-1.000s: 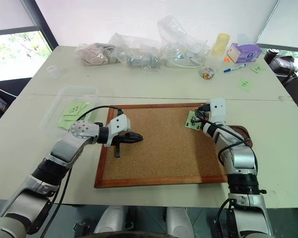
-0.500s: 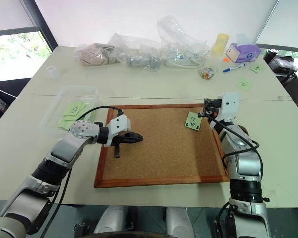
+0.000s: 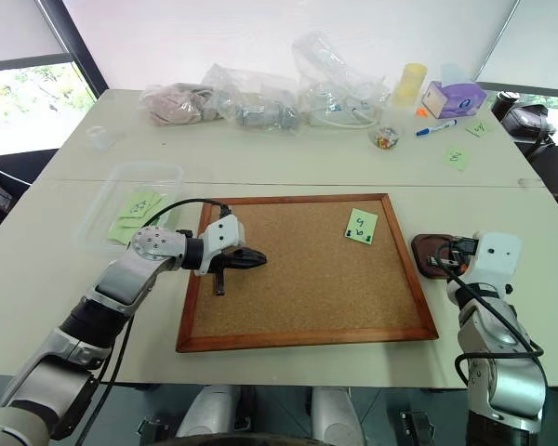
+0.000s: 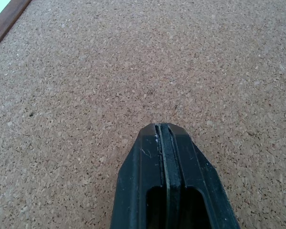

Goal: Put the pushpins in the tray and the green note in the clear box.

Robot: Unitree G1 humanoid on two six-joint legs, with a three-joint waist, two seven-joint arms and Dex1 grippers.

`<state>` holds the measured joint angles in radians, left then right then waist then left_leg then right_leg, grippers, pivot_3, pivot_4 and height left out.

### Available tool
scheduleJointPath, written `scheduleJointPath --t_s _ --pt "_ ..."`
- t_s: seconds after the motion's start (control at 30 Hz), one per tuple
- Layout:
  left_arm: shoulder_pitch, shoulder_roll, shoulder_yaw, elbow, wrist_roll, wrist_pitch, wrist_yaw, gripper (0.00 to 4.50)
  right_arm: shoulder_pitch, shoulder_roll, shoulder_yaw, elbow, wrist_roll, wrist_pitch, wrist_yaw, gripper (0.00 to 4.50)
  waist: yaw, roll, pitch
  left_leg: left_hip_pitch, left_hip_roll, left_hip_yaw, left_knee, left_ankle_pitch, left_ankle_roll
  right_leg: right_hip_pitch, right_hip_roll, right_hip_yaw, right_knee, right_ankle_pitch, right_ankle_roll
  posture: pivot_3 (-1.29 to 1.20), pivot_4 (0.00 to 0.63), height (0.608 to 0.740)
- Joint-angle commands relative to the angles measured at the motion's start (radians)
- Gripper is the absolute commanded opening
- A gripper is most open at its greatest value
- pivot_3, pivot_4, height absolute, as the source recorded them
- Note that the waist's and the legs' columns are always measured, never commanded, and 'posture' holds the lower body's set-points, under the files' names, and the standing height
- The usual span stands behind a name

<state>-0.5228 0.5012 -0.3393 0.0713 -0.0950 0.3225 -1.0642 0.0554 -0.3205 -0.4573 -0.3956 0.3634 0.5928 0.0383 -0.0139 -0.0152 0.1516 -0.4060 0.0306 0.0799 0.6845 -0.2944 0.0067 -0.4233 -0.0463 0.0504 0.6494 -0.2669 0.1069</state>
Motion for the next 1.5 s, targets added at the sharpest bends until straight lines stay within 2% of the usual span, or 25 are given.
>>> scheduleJointPath --t_s 0.03,0.4,0.5,0.73,1.3,1.5 --pt "0.003 -0.004 -0.021 0.014 0.017 0.002 -0.006 0.00 -0.011 0.020 -0.058 -0.045 0.041 0.021 -0.027 0.03 0.002 0.000 0.000 0.000 0.000 0.000 0.000 0.000 0.000 0.000 0.000 0.000 0.000 0.000 0.000 0.00 0.150 0.737" --pt "-0.001 -0.010 -0.024 0.027 0.020 -0.009 -0.009 0.00 -0.042 0.041 -0.092 -0.012 0.111 0.071 -0.037 0.03 0.002 0.001 0.000 0.000 0.000 0.000 0.000 0.000 0.000 0.000 0.000 0.000 0.000 0.000 0.000 0.00 0.150 0.737" --pt "-0.001 -0.011 -0.024 0.028 0.022 -0.009 -0.008 0.00 -0.041 0.038 -0.091 -0.009 0.129 0.085 -0.032 0.87 0.002 0.001 -0.001 0.000 0.000 0.000 0.000 0.000 0.000 0.000 0.000 0.000 0.000 0.000 0.000 0.00 0.150 0.737" --pt "0.005 -0.016 -0.026 0.017 0.023 -0.008 -0.004 0.00 -0.030 0.028 -0.084 -0.003 0.117 0.089 -0.032 4.44 0.002 0.001 -0.001 0.000 0.000 0.000 0.000 0.000 0.000 0.000 0.000 0.000 0.000 0.000 0.000 0.00 0.150 0.737" --pt "0.005 -0.022 -0.024 0.017 0.028 -0.009 -0.001 0.00 -0.028 -0.005 -0.070 0.014 0.163 0.103 0.052 4.44 0.003 0.001 -0.001 0.000 0.000 0.000 0.000 0.000 0.000 0.001 0.000 0.000 -0.001 0.000 0.000 0.00 0.150 0.737" --pt "0.011 -0.017 -0.019 0.010 0.026 -0.006 0.000 0.00 -0.001 -0.091 0.065 -0.097 0.111 -0.017 0.212 4.44 0.001 0.001 -0.001 0.000 -0.001 -0.001 0.000 0.000 0.000 0.001 0.000 0.000 -0.001 0.000 0.000 0.00 0.150 0.737"
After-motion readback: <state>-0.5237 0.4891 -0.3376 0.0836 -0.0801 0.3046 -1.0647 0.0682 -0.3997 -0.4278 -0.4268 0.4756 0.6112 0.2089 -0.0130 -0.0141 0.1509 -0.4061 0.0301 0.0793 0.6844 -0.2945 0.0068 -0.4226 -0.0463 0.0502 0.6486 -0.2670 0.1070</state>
